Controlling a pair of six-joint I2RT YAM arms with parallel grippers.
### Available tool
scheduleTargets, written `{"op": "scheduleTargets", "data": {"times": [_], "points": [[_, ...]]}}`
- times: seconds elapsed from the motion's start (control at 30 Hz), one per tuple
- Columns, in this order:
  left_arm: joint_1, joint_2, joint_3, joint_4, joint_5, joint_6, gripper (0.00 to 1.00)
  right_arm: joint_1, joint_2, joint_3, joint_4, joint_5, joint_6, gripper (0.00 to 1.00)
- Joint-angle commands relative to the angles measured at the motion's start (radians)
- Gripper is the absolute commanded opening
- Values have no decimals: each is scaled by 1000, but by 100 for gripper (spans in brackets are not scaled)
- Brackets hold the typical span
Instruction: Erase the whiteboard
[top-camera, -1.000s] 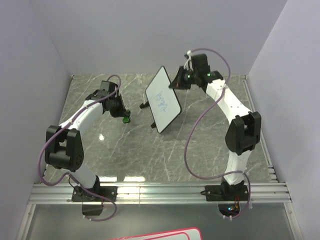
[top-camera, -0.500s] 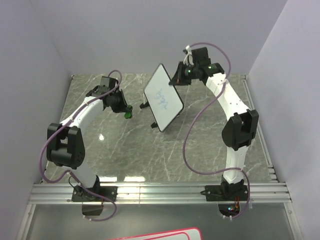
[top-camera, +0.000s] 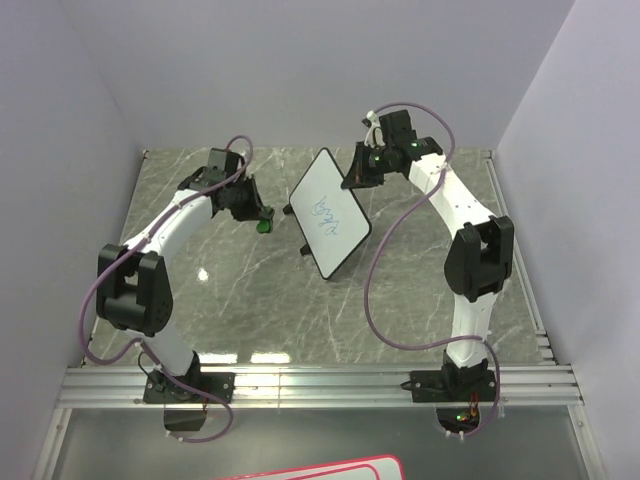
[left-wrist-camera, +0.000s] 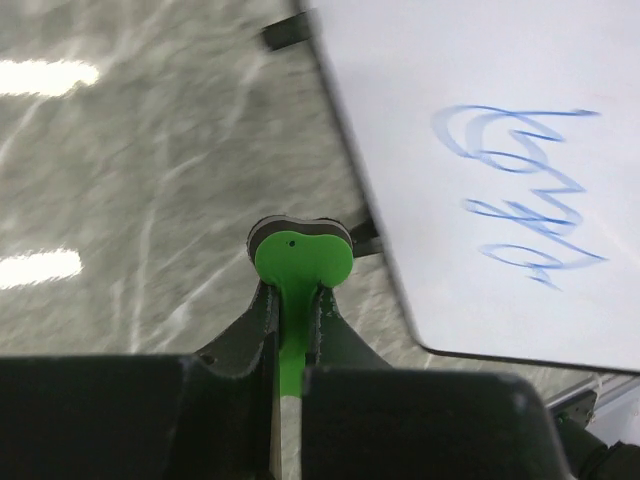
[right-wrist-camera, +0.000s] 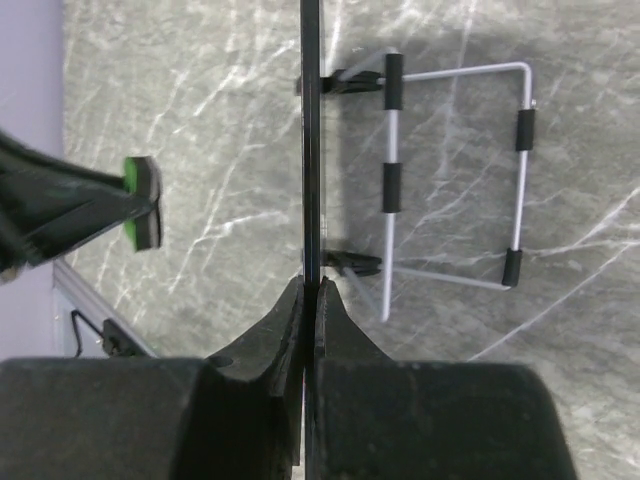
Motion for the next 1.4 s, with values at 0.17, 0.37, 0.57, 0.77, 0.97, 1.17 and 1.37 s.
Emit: {"op": "scheduleTargets", "data": {"times": [0.17, 0.37, 0.57, 0.77, 0.97, 1.17, 1.37], "points": [[-139, 146, 208, 158, 154, -2, 0, 6, -65, -132, 166, 21, 86, 0], [-200, 316, 319, 214, 186, -25, 0, 16, -48, -109, 133, 24, 78, 0], [-258, 342, 321, 212, 223, -17, 0, 17, -49, -97, 97, 33, 58, 0], [-324, 283, 192, 260, 229, -4, 0, 17, -38, -103, 96, 16, 58, 0], [-320, 308, 248, 239, 180, -11, 0, 19, -54, -146, 128, 1, 77, 0], [-243, 406, 368, 197, 166, -5, 0, 19, -68, -170, 136, -4, 77, 0], [-143, 525, 492, 169, 189, -14, 0, 19, -84, -183, 136, 1, 77, 0]]}}
